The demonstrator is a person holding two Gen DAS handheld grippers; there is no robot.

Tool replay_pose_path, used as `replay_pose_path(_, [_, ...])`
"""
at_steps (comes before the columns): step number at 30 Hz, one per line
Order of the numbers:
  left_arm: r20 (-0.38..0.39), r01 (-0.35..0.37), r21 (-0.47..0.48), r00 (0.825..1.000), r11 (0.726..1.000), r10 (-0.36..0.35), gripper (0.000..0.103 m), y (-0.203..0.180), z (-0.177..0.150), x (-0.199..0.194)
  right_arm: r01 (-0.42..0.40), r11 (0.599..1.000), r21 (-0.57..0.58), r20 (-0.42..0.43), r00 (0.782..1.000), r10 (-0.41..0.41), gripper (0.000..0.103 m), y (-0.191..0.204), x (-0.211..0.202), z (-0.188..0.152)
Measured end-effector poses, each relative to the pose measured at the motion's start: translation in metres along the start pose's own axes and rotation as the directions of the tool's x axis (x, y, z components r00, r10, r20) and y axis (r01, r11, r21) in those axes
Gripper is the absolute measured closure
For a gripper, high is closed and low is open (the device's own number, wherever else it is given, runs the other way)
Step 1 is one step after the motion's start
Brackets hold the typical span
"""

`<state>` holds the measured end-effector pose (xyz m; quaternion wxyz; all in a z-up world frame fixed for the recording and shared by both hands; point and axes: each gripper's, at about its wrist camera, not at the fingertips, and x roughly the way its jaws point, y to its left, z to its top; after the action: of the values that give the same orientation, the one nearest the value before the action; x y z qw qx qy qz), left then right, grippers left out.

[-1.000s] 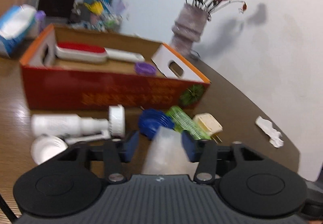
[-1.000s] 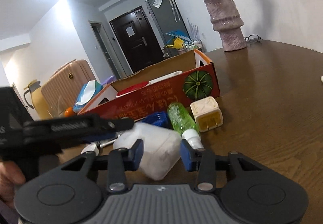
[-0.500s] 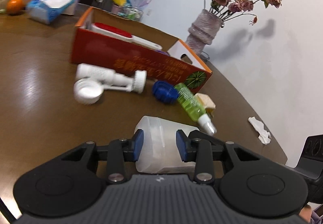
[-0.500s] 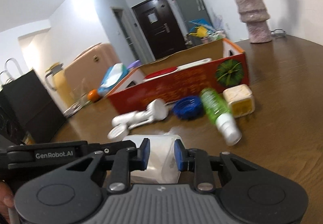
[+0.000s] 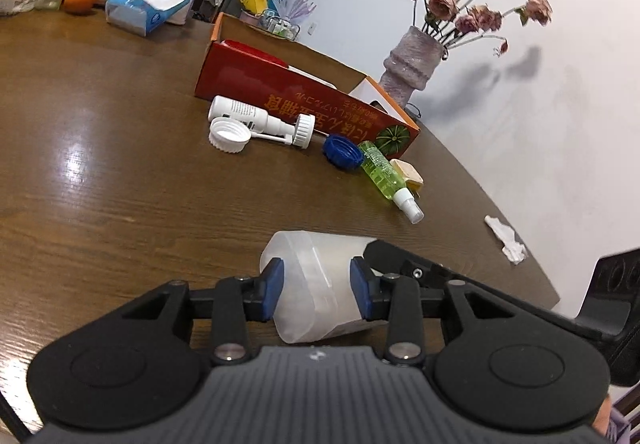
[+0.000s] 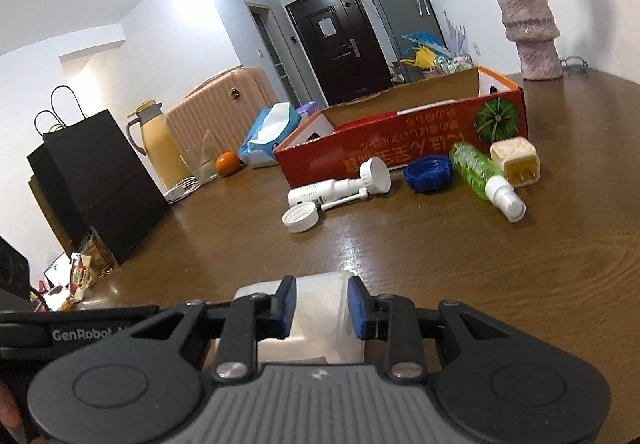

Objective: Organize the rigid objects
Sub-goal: 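Carry the plastic jug with the left tool into the box and release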

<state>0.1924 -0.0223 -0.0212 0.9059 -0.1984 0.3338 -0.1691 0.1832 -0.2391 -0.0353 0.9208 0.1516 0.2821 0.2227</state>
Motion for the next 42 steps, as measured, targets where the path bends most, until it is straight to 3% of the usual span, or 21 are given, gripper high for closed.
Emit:
replay_pose_path(4, [-0.004,-0.001,-0.016,1.000,1.000,0.001,0.046,0.005,-0.001,0.006,-0.003,1.000,0.030,-0.009,1.000,0.003,0.063,-0.003,0.002,-0.002])
replay_pose_path(8, [-0.039,0.030,-0.081,0.999,0.996,-0.033,0.037,0.013,-0.002,0.012,-0.033,0.992,0.125,-0.017,0.999,0.035,0.060,-0.014,0.005,-0.003])
replay_pose_path(12, [-0.051,0.053,-0.119,0.997,0.992,-0.060,0.040,0.017,-0.002,0.013,-0.080,0.967,0.241,-0.031,0.995,0.090,0.060,-0.028,0.010,-0.006])
replay_pose_path(17, [-0.051,0.074,-0.136,0.995,0.988,-0.082,0.045,0.019,-0.002,0.015,-0.090,0.947,0.308,-0.047,0.993,0.110,0.052,-0.037,0.015,-0.008])
replay_pose_path(20, [-0.039,0.074,-0.121,0.996,0.990,-0.079,0.048,0.016,-0.004,0.014,-0.110,0.946,0.306,-0.050,0.990,0.131,0.062,-0.036,0.015,-0.005])
replay_pose_path(27, [-0.015,0.082,-0.110,0.996,0.991,-0.085,0.056,0.009,0.007,0.010,-0.081,0.967,0.240,-0.019,0.996,0.088,0.065,-0.024,0.007,0.009])
replay_pose_path(33, [0.048,0.127,-0.062,0.991,0.990,-0.124,0.060,-0.003,0.053,0.017,-0.099,0.979,0.176,0.057,0.994,0.090,0.065,-0.024,0.007,0.054])
replay_pose_path(38, [0.108,0.169,-0.001,0.980,0.986,-0.168,0.062,-0.015,0.119,0.042,-0.106,0.984,0.144,0.123,0.988,0.088,0.067,-0.032,0.025,0.111])
replay_pose_path(42, [0.091,0.192,0.011,0.977,0.981,-0.192,0.062,-0.018,0.173,0.077,-0.102,0.986,0.129,0.167,0.983,0.080,0.071,-0.046,0.053,0.165])
